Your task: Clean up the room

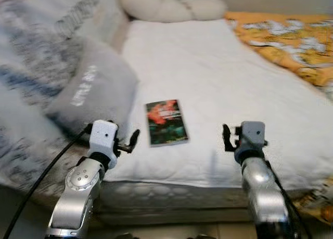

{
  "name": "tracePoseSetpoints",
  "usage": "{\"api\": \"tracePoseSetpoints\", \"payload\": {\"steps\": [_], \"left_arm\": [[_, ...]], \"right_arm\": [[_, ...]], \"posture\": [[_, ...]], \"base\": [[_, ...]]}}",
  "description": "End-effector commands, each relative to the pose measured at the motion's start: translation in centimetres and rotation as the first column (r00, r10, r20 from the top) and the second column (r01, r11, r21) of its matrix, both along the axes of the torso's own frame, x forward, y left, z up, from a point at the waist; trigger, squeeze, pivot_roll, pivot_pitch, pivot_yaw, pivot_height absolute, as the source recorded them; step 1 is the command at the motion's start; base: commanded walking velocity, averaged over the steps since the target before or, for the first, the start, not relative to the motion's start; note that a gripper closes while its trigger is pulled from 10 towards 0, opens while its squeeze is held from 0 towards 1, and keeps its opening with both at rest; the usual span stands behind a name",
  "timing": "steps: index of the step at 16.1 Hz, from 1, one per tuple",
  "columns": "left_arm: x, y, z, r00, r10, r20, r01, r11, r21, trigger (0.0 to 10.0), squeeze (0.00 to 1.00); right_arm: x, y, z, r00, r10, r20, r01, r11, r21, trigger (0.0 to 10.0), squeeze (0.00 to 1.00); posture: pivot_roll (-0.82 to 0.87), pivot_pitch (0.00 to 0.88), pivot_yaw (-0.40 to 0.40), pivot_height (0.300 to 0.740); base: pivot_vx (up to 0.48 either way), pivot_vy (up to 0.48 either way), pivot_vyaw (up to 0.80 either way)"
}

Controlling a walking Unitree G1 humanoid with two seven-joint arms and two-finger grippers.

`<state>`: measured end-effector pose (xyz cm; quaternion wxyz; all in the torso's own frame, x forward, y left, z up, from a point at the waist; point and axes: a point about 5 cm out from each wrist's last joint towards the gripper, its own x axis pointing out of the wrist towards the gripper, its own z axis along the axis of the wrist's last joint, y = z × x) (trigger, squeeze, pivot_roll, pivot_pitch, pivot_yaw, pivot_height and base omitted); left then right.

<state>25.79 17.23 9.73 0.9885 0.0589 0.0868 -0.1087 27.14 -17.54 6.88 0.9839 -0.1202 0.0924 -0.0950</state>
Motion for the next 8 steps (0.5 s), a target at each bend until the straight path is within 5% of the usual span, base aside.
{"api": "tracePoseSetpoints", "payload": {"steps": [1, 3, 5, 8], "left_arm": [[0.2, 0.3, 0.1, 0.999, 0.033, 0.017, -0.033, 0.999, 0.002, 10.0, 0.25], [0.3, 0.2, 0.0, 0.999, 0.034, 0.020, -0.034, 0.999, 0.004, 10.0, 0.24], [0.5, 0.2, 0.0, 0.999, 0.039, 0.032, -0.040, 0.999, 0.028, 10.0, 0.24], [1.0, 0.4, 0.0, 0.996, 0.067, 0.055, -0.070, 0.997, 0.037, 10.0, 0.24]], "right_arm": [[-0.4, -1.0, 0.3, 0.996, -0.080, 0.038, 0.085, 0.984, -0.157, 10.0, 1.00], [-1.1, -1.8, 0.3, 0.993, -0.115, 0.035, 0.119, 0.986, -0.120, 10.0, 1.00], [-2.0, -1.8, 0.5, 0.995, -0.083, 0.061, 0.082, 0.996, 0.024, 10.0, 1.00], [-1.0, -0.7, 0.8, 0.999, 0.034, 0.004, -0.034, 0.999, -0.008, 10.0, 1.00]], "posture": [[-0.05, 0.000, 0.022, 0.740], [-0.06, 0.000, 0.031, 0.740], [-0.06, 0.000, 0.031, 0.740], [-0.05, 0.000, 0.011, 0.740]], "base": [[0.000, -0.300, 0.00], [0.000, -0.300, 0.00], [0.000, -0.308, 0.00], [0.000, -0.309, 0.00]]}}
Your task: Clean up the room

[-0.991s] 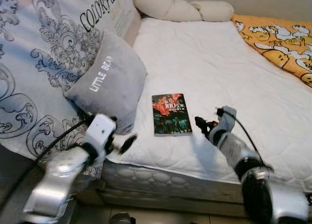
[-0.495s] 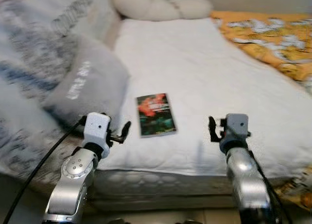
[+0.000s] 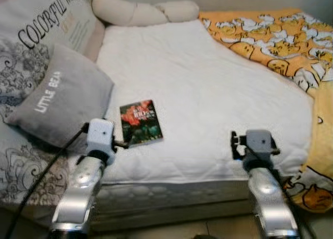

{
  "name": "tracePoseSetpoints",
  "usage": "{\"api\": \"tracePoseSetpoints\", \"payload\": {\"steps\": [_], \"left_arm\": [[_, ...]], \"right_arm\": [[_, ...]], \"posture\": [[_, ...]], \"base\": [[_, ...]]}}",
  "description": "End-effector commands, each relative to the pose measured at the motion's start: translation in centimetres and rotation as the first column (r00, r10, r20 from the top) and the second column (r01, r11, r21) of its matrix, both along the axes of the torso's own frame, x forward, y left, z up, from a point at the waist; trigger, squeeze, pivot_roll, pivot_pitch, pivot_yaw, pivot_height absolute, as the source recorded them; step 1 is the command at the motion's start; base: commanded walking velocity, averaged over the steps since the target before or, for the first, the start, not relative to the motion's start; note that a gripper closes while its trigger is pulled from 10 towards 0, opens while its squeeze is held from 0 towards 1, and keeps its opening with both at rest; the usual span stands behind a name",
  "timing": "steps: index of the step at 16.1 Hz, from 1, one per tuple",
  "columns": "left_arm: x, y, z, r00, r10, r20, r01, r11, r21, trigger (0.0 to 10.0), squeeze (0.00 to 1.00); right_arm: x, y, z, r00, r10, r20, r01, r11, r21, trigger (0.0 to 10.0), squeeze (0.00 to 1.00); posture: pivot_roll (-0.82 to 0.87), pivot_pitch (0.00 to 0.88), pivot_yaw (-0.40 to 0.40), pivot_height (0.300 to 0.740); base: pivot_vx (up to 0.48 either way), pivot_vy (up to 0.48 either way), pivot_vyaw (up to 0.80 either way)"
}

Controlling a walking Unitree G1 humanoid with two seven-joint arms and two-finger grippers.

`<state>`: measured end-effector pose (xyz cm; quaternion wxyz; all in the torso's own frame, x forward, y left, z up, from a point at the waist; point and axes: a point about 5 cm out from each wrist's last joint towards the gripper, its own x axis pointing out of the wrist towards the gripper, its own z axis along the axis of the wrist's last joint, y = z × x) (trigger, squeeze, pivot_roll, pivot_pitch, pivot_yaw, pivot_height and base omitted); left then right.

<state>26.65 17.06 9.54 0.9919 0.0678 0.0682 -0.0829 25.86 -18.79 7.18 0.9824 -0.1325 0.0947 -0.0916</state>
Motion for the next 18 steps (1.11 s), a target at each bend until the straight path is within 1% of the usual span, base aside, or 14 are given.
{"api": "tracePoseSetpoints", "payload": {"steps": [1, 3, 5, 8, 11, 12, 15, 17, 18], "left_arm": [[0.3, 0.4, 0.3, 1.000, 0.020, 0.017, -0.021, 0.999, 0.025, 10.0, 0.24], [0.3, 0.2, 0.2, 0.999, 0.032, 0.026, -0.032, 0.999, 0.016, 10.0, 0.24], [0.2, -0.1, -0.1, 0.999, 0.032, 0.024, -0.032, 0.999, 0.016, 10.0, 0.24], [-0.2, 0.4, -0.4, 0.998, 0.055, 0.015, -0.055, 0.999, -0.002, 10.0, 0.24], [-0.2, 0.3, -0.5, 0.998, 0.055, 0.019, -0.055, 0.998, 0.003, 10.0, 0.24], [-0.2, 0.2, -0.4, 0.998, 0.053, 0.024, -0.053, 0.999, 0.005, 10.0, 0.24], [-0.1, 0.1, -0.3, 0.999, 0.042, 0.030, -0.042, 0.999, 0.014, 10.0, 0.24], [-0.1, 0.2, -0.3, 0.999, 0.042, 0.033, -0.043, 0.999, 0.014, 10.0, 0.24], [0.0, 0.2, -0.2, 0.999, 0.041, 0.034, -0.042, 0.999, 0.016, 10.0, 0.24]], "right_arm": [[0.7, 0.5, 0.7, 1.000, 0.014, 0.020, -0.014, 1.000, 0.027, 10.0, 1.00], [1.3, 0.4, 1.4, 0.998, 0.026, 0.054, -0.027, 0.999, 0.020, 10.0, 1.00], [1.7, 1.1, 1.8, 0.992, 0.096, 0.080, -0.098, 0.995, 0.029, 10.0, 1.00], [2.2, 1.5, 2.2, 0.986, 0.123, 0.109, -0.129, 0.990, 0.052, 10.0, 1.00], [2.2, 1.7, 2.3, 0.982, 0.125, 0.143, -0.134, 0.990, 0.052, 10.0, 1.00], [2.2, 1.5, 2.4, 0.985, 0.086, 0.152, -0.097, 0.993, 0.064, 10.0, 1.00], [2.4, 1.1, 2.4, 0.989, 0.041, 0.141, -0.056, 0.992, 0.109, 10.0, 1.00], [2.4, 1.1, 2.3, 0.989, 0.047, 0.141, -0.064, 0.991, 0.118, 10.0, 1.00], [2.3, 1.4, 2.1, 0.987, 0.097, 0.131, -0.110, 0.990, 0.090, 10.0, 1.00]], "posture": [[-0.05, 0.000, 0.011, 0.740], [-0.05, 0.000, 0.001, 0.740], [-0.05, 0.000, -0.007, 0.740], [-0.04, 0.000, -0.009, 0.740], [-0.04, 0.000, -0.014, 0.740], [-0.04, 0.000, -0.014, 0.740], [-0.04, 0.000, -0.011, 0.740], [-0.04, 0.000, -0.009, 0.740], [-0.04, 0.000, -0.008, 0.740]], "base": [[0.000, -0.304, 0.00], [0.000, -0.311, 0.00], [0.000, -0.308, 0.00], [0.000, -0.307, 0.00], [0.000, -0.310, 0.00], [0.000, -0.307, 0.00], [0.000, -0.310, 0.00], [0.000, -0.309, 0.00], [0.000, -0.307, 0.00]]}}
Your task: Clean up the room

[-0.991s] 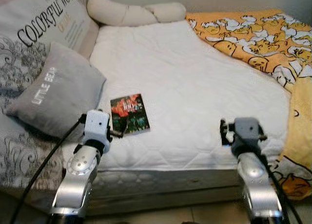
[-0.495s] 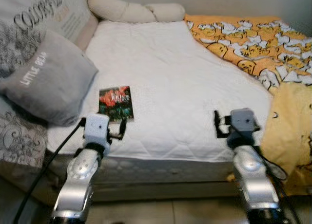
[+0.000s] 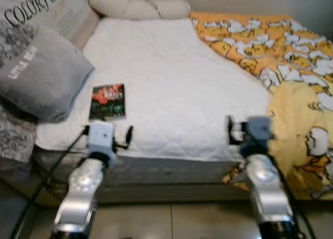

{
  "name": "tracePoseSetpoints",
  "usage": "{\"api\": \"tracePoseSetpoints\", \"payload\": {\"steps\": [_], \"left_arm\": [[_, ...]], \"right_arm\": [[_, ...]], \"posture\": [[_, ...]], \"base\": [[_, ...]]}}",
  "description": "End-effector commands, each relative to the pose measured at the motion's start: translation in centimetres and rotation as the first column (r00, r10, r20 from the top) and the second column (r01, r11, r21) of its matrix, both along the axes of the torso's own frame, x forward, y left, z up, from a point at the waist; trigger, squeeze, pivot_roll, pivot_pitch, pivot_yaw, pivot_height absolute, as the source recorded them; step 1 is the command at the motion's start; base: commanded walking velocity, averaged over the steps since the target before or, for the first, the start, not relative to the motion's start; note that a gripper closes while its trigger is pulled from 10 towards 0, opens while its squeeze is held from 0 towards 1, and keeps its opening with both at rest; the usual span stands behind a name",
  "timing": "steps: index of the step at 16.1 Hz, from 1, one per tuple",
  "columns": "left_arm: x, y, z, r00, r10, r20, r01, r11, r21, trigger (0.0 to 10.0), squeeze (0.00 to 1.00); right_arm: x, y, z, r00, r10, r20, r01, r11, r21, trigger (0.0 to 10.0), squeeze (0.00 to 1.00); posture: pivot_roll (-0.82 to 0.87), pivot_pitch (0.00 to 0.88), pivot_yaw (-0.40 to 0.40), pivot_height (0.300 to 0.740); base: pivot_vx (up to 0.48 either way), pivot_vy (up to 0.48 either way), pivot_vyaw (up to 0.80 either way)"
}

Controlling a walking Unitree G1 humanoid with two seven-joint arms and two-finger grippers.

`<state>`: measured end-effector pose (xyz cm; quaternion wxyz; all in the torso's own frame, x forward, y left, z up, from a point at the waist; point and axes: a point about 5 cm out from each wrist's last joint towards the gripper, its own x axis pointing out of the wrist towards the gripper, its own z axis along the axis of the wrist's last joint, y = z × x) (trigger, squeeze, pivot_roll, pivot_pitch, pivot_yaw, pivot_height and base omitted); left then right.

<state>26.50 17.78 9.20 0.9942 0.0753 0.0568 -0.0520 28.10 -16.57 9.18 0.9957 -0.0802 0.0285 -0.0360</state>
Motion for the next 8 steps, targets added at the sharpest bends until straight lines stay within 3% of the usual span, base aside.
{"api": "tracePoseSetpoints", "payload": {"steps": [1, 3, 5, 8], "left_arm": [[0.17, -0.61, 0.11, 1.000, -0.019, 0.007, 0.019, 1.000, 0.001, 10.0, 0.24], [0.24, -0.66, 0.20, 1.000, -0.017, 0.009, 0.017, 1.000, -0.014, 10.0, 0.22], [0.42, -0.68, 0.18, 0.999, -0.038, -0.001, 0.038, 0.999, -0.011, 10.0, 0.24], [0.56, -0.68, 0.13, 0.999, -0.037, 0.002, 0.037, 0.999, -0.023, 10.0, 0.25]], "right_arm": [[-0.01, -0.75, -0.11, 1.000, -0.011, -0.006, 0.011, 1.000, -0.023, 10.0, 1.00], [-0.01, -0.74, -0.19, 0.999, -0.028, -0.018, 0.028, 1.000, -0.001, 10.0, 1.00], [0.02, -0.71, -0.79, 0.994, -0.048, -0.099, 0.052, 0.998, 0.038, 10.0, 1.00], [0.07, -0.77, -0.78, 0.995, -0.039, -0.092, 0.043, 0.998, 0.046, 10.0, 1.00]], "posture": [[-0.04, 0.000, -0.008, 0.740], [-0.04, 0.000, -0.006, 0.740], [-0.04, 0.000, -0.006, 0.740], [-0.04, 0.000, -0.006, 0.740]], "base": [[0.000, -0.244, 0.00], [0.000, 0.000, 0.00], [0.000, 0.000, -0.57], [0.208, 0.000, -0.68]]}}
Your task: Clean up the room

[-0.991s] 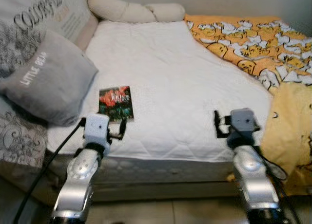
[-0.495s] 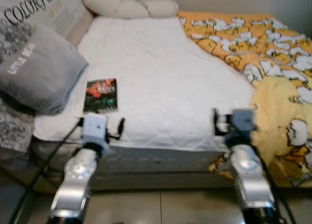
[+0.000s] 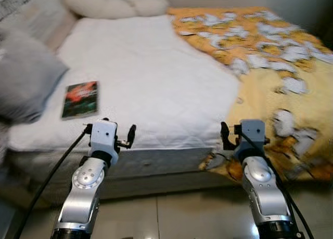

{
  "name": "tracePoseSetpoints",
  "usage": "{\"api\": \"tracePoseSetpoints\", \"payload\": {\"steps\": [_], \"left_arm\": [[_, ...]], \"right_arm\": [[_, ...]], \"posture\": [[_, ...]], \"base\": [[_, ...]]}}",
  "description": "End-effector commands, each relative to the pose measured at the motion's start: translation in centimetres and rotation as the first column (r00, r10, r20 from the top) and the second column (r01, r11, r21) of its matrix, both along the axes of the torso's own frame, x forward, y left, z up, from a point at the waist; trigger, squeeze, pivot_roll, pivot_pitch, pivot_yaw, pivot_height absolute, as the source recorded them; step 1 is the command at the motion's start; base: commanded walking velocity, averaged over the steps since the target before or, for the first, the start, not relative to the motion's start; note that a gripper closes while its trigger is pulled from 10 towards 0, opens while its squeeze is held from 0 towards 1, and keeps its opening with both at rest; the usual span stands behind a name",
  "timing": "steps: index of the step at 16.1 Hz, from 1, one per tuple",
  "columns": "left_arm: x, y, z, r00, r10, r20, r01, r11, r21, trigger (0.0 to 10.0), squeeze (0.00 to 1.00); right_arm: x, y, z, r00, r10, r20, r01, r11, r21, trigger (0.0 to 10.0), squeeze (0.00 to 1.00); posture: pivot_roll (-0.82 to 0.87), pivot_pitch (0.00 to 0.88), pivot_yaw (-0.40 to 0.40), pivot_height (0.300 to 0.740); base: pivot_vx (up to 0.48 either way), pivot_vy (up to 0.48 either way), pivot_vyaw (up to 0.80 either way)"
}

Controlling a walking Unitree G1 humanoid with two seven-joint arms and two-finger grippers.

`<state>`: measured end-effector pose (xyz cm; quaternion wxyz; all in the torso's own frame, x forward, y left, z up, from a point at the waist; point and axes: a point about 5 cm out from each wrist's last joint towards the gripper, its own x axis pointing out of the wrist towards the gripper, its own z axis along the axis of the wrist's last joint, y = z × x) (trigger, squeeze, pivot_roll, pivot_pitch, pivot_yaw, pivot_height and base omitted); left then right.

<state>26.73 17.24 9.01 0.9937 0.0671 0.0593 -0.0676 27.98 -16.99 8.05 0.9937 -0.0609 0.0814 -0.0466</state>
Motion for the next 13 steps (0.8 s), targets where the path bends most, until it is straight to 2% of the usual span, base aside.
{"api": "tracePoseSetpoints", "payload": {"steps": [1, 5, 10, 13], "left_arm": [[0.40, -0.20, 0.35, 1.000, -0.011, 0.010, 0.012, 1.000, -0.005, 10.0, 0.25], [0.57, -0.42, 0.46, 1.000, -0.027, 0.015, 0.028, 1.000, -0.012, 10.0, 0.25], [0.68, -0.55, 0.49, 0.999, -0.034, 0.017, 0.034, 0.999, -0.012, 10.0, 0.25], [0.65, -0.55, 0.41, 0.999, -0.034, 0.013, 0.034, 0.999, -0.009, 10.0, 0.25]], "right_arm": [[0.22, -0.42, 0.38, 1.000, -0.015, 0.013, 0.015, 1.000, 0.007, 10.0, 1.00], [0.26, -0.46, 0.49, 1.000, -0.012, 0.002, 0.012, 1.000, 0.016, 10.0, 1.00], [0.28, -0.66, 0.36, 1.000, -0.021, -0.012, 0.021, 1.000, 0.012, 10.0, 1.00], [0.46, -0.34, 0.68, 1.000, 0.007, -0.002, -0.007, 1.000, 0.003, 10.0, 1.00]], "posture": [[-0.04, 0.000, -0.005, 0.740], [-0.04, 0.000, -0.008, 0.740], [-0.04, 0.000, -0.010, 0.740], [-0.04, 0.000, -0.011, 0.740]], "base": [[0.330, 0.000, 0.00], [0.330, 0.000, 0.00], [0.338, 0.000, -0.74], [0.339, 0.000, 0.00]]}}
